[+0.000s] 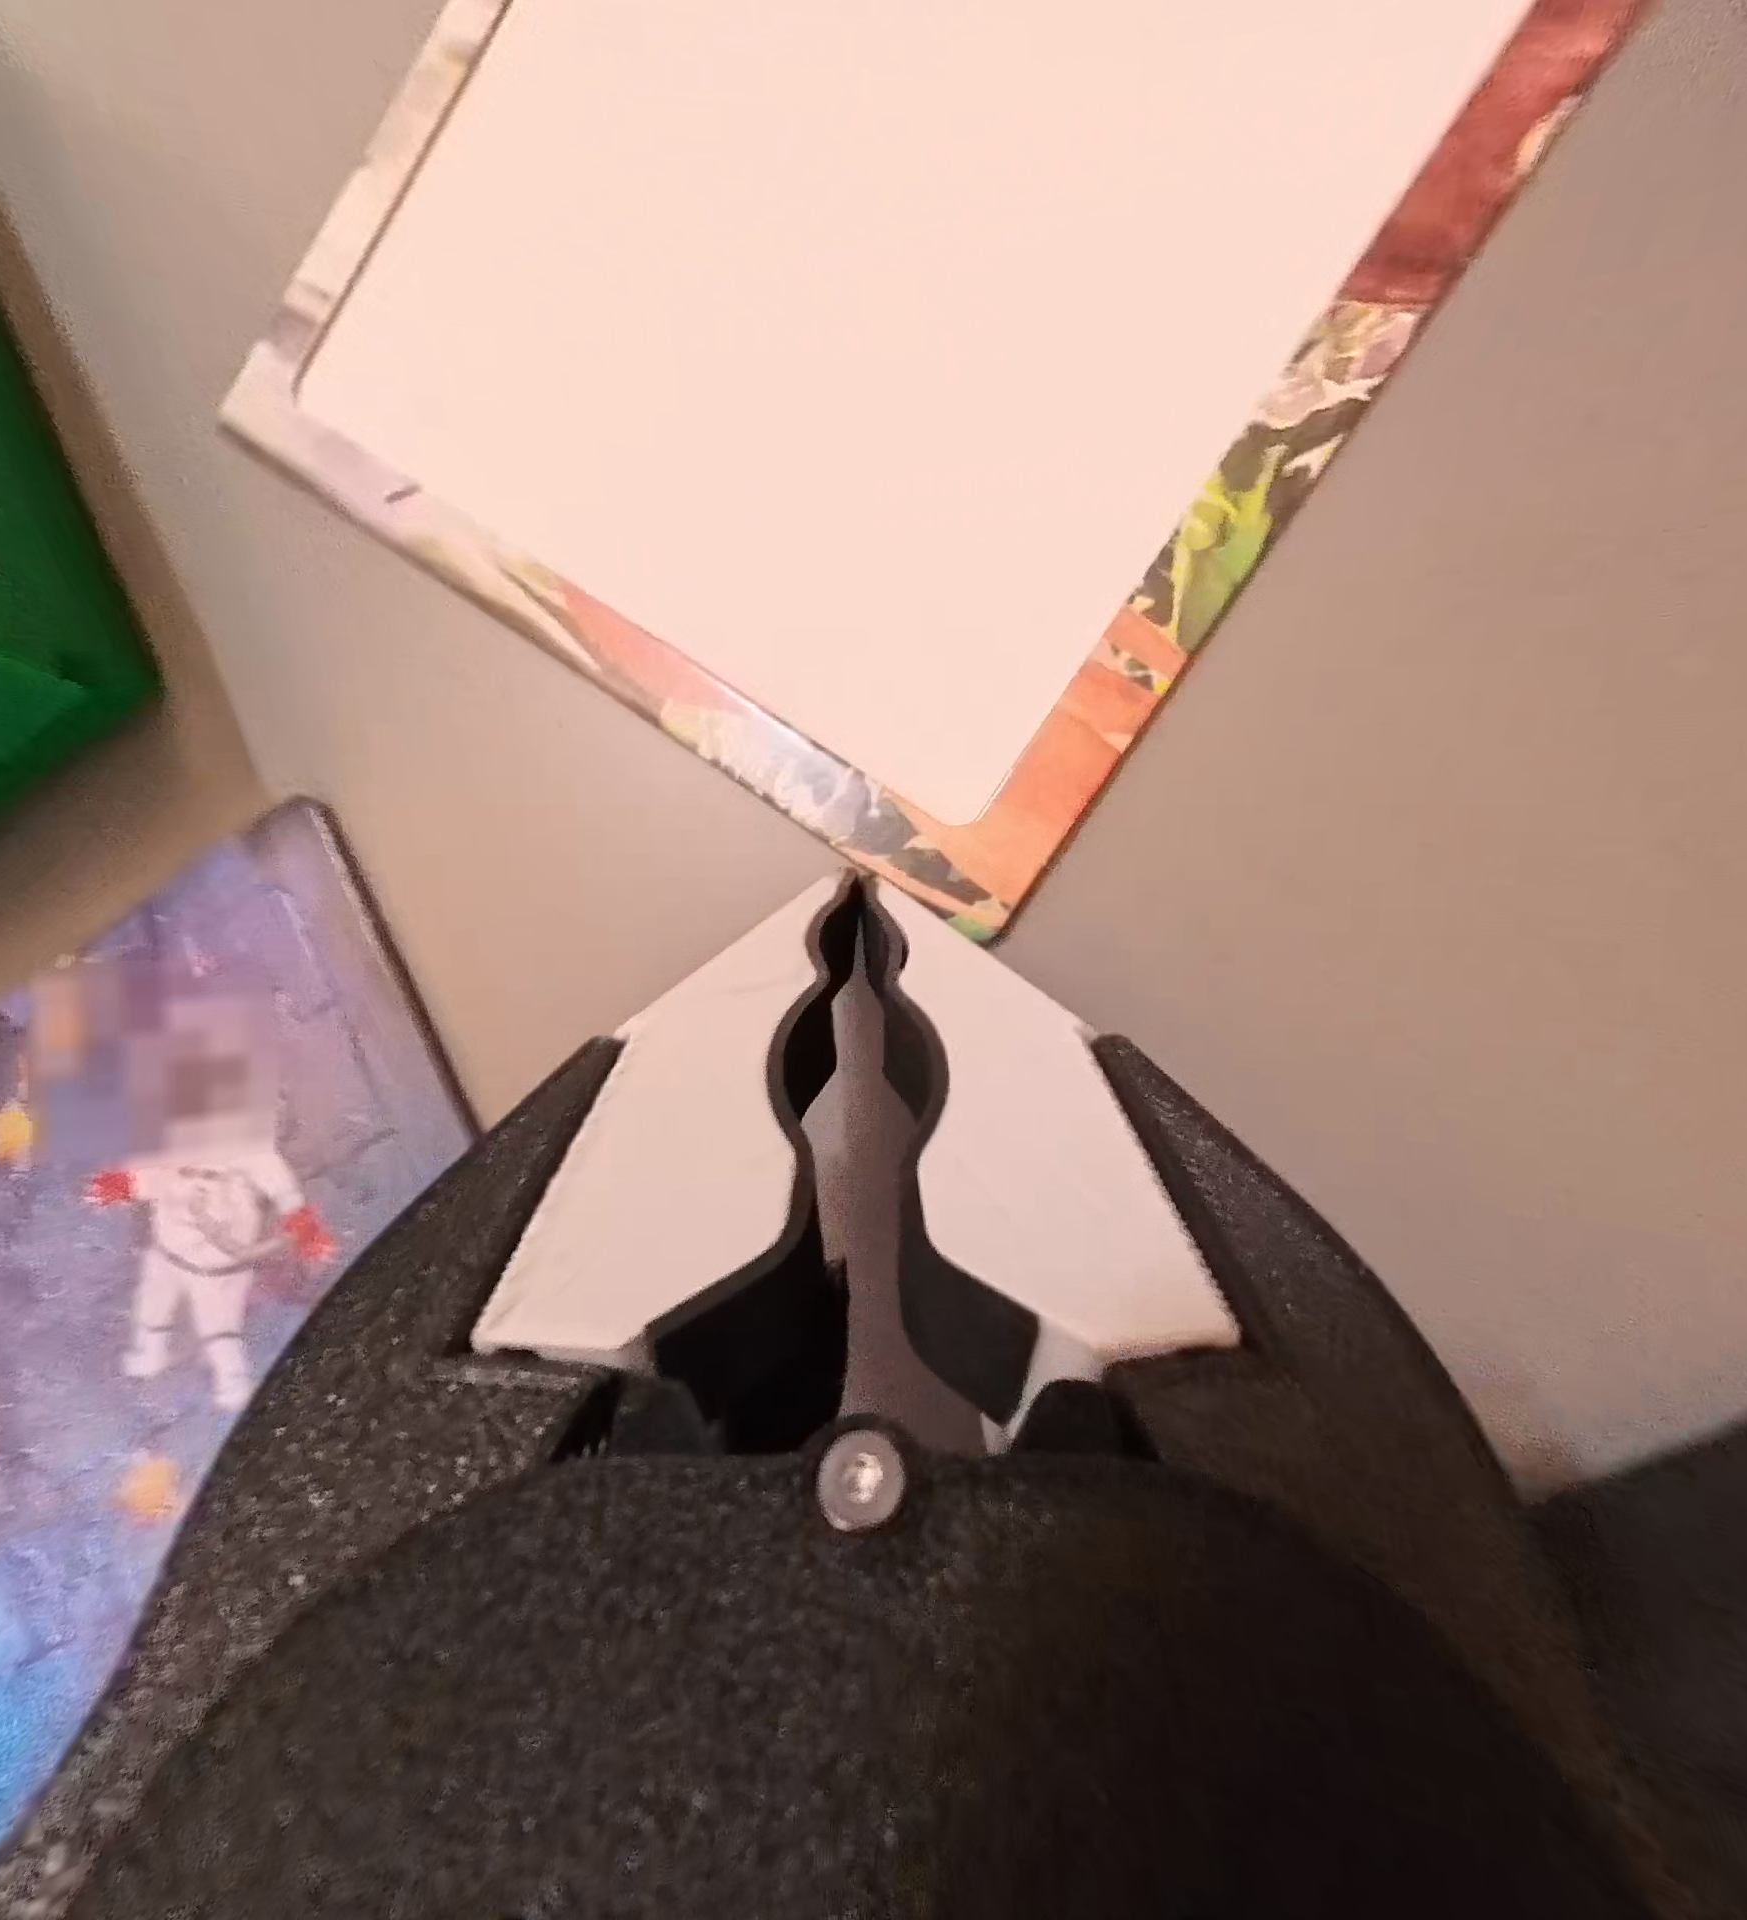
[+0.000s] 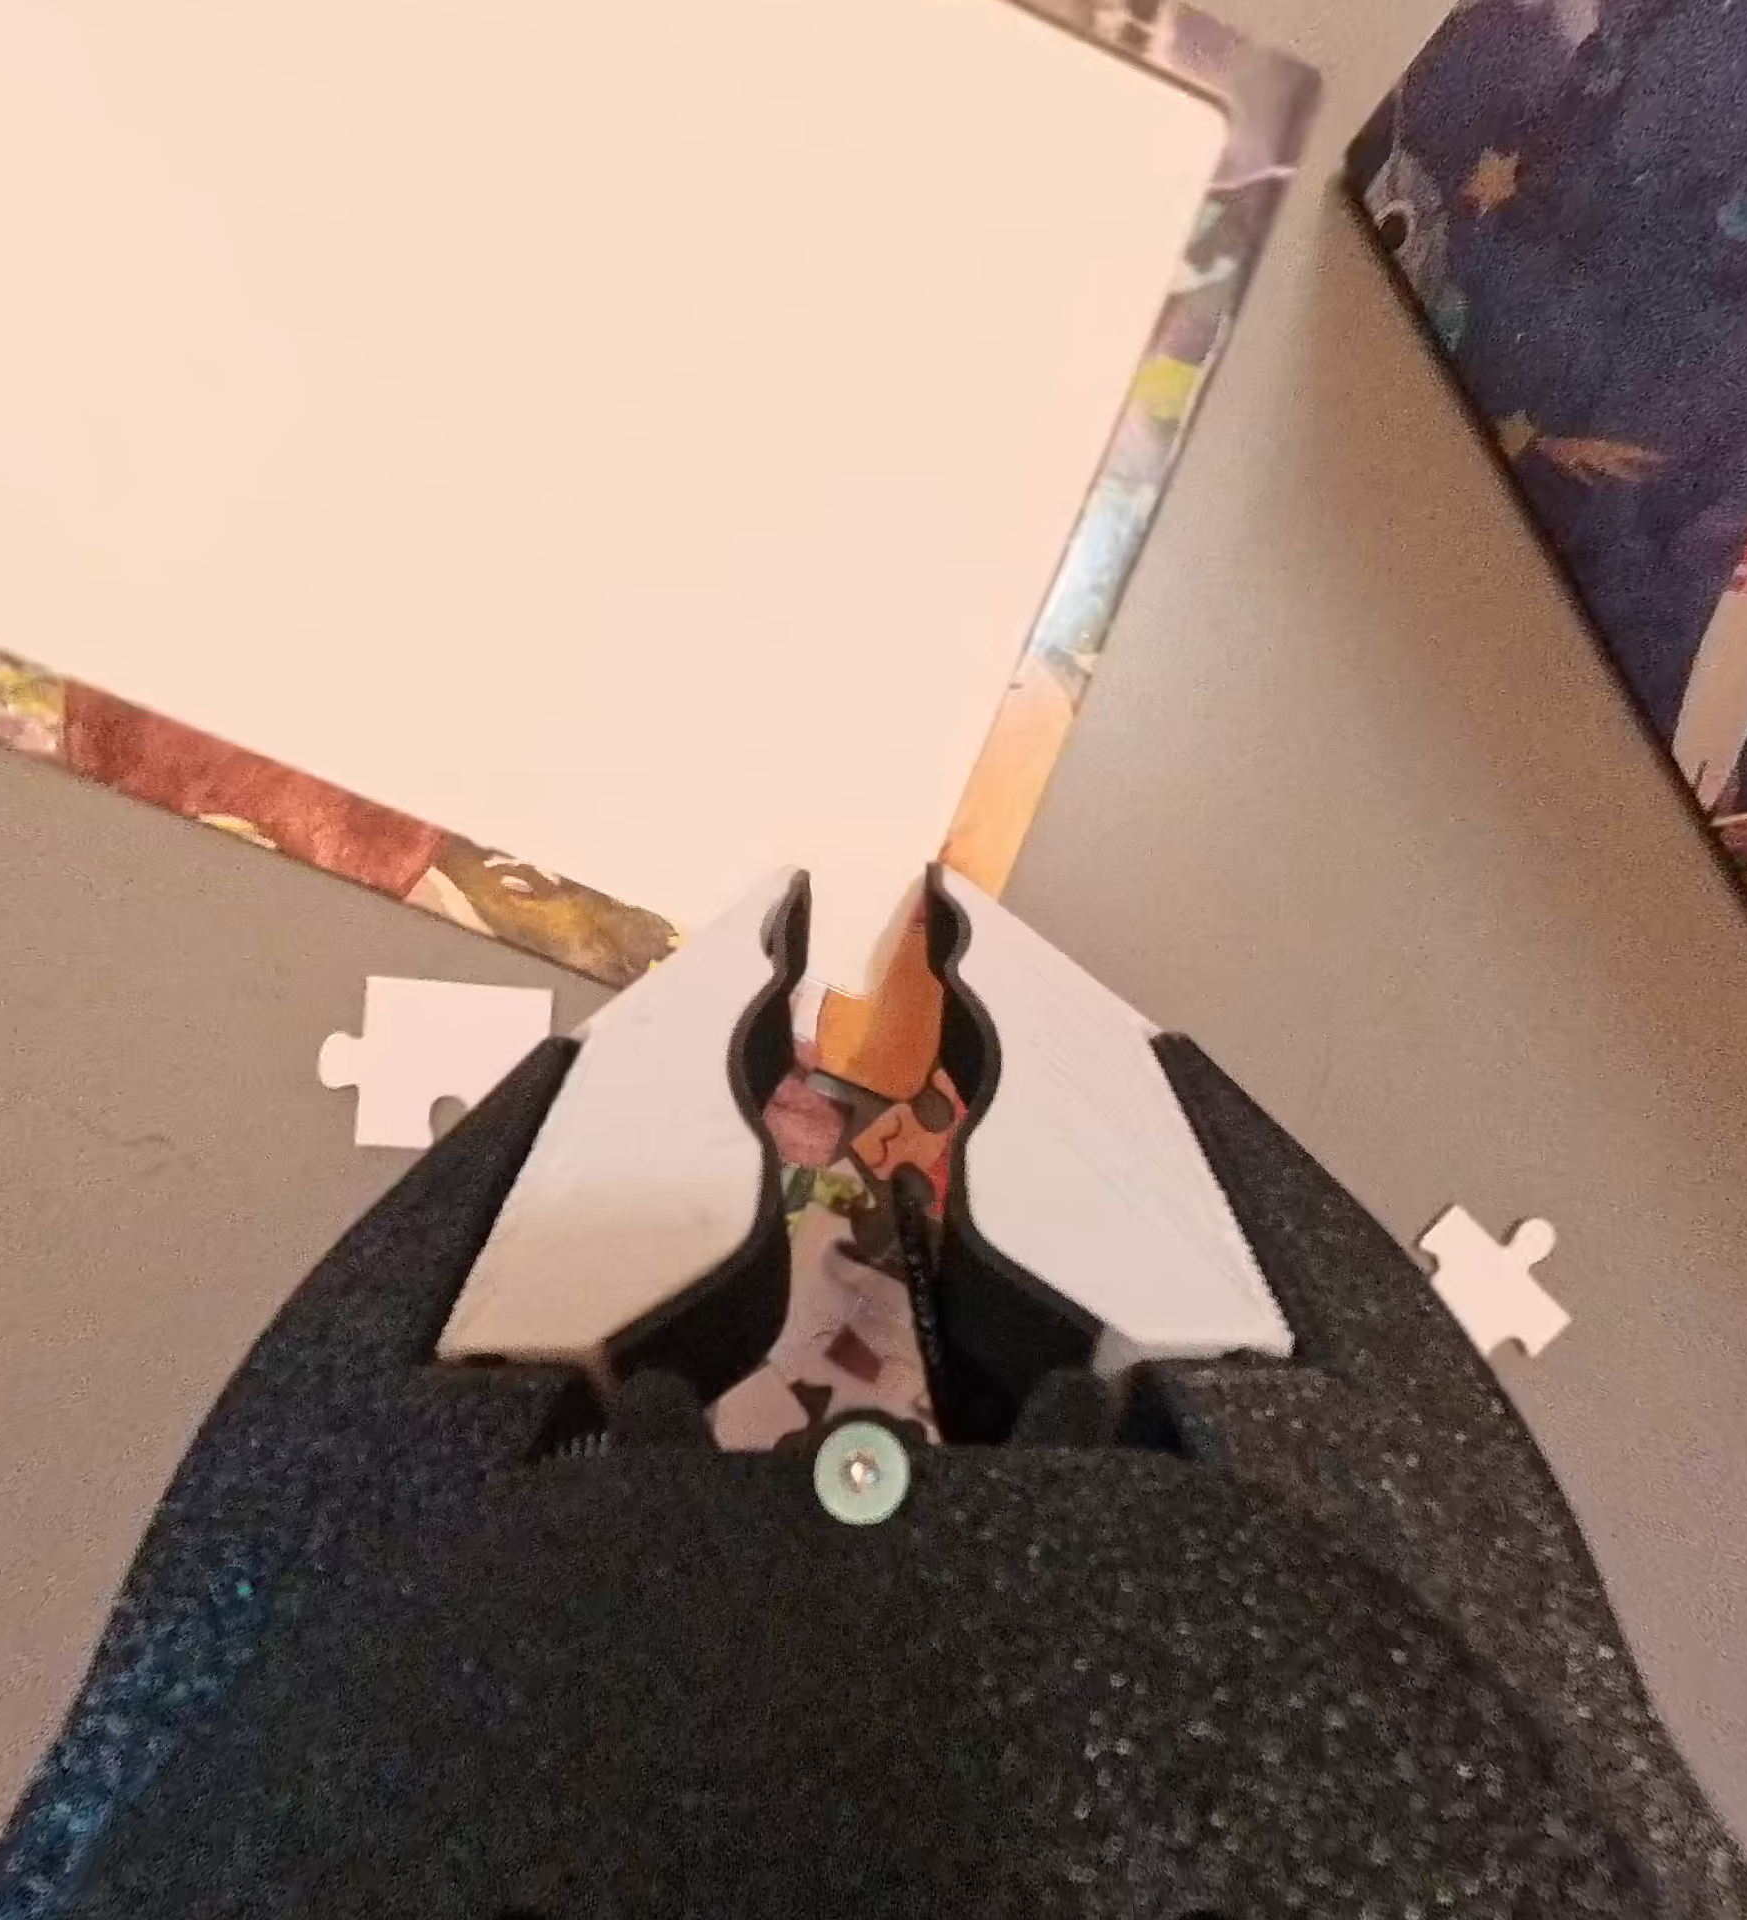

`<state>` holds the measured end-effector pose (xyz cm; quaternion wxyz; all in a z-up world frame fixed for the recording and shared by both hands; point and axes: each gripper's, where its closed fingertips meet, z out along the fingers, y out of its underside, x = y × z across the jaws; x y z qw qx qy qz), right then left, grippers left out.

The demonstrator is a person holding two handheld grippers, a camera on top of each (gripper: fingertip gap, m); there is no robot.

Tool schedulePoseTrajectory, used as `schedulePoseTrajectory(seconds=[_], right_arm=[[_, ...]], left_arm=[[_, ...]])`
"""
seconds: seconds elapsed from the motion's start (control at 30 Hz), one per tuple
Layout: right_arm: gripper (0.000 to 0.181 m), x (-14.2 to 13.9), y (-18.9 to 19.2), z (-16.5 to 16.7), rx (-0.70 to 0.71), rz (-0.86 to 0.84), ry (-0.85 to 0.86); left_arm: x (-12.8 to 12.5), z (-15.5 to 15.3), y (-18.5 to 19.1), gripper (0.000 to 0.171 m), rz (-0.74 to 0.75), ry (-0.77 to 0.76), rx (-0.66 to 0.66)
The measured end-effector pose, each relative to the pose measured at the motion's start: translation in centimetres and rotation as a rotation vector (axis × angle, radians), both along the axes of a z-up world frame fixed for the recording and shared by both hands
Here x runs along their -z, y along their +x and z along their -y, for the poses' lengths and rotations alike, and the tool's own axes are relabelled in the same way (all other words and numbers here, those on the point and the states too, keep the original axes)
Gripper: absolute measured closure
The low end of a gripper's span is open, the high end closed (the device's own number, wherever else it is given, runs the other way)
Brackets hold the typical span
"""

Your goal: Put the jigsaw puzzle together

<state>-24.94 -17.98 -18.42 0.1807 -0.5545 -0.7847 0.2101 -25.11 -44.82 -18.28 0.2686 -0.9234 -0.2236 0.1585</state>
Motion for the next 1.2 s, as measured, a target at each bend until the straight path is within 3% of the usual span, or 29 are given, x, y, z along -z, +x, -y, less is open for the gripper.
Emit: schedulePoseTrajectory(seconds=[0.07,0.23,0.37,0.53,0.63,0.67,0.87,1.03,1.2], right_arm=[[0.181,0.1,0.9,1.2,-0.009,0.014,-0.04],[0.181,0.0,0.8,1.1,-0.014,-0.038,0.004],[0.181,0.1,-0.1,2.3,-0.019,-0.055,-0.089],[0.181,0.2,-0.8,6.2,-0.137,-0.018,-0.165],[0.181,0.1,-0.7,7.4,-0.2,0.004,-0.146],[0.171,-0.3,-0.4,7.3,-0.22,0.018,-0.151],[0.151,-5.5,2.9,1.2,-0.124,-0.115,-0.245],[0.154,-2.5,2.4,-5.1,0.052,-0.146,-0.036],[0.159,-0.9,-1.7,-11.0,0.226,-0.143,-0.029]], left_arm=[[0.1,-0.2,-2.6,0.171,-0.06,-0.048,-0.025],[-0.8,-1.5,-7.8,0.171,-0.121,-0.033,-0.13],[-2.8,-4.4,-6.4,0.171,-0.135,0.116,-0.069],[0.2,-4.8,-5.3,0.171,-0.139,-0.016,-0.005],[-0.7,-4.7,-5.2,0.171,-0.16,0.008,-0.008],[-1.3,-4.9,-5.3,0.171,-0.178,0.027,-0.004],[-3.2,-7.7,-6.9,0.169,-0.185,0.088,0.064],[-1.0,-10.3,-7.6,0.171,-0.062,0.058,0.121],[0.3,-10.0,-6.3,0.171,-0.1,-0.003,0.117]])
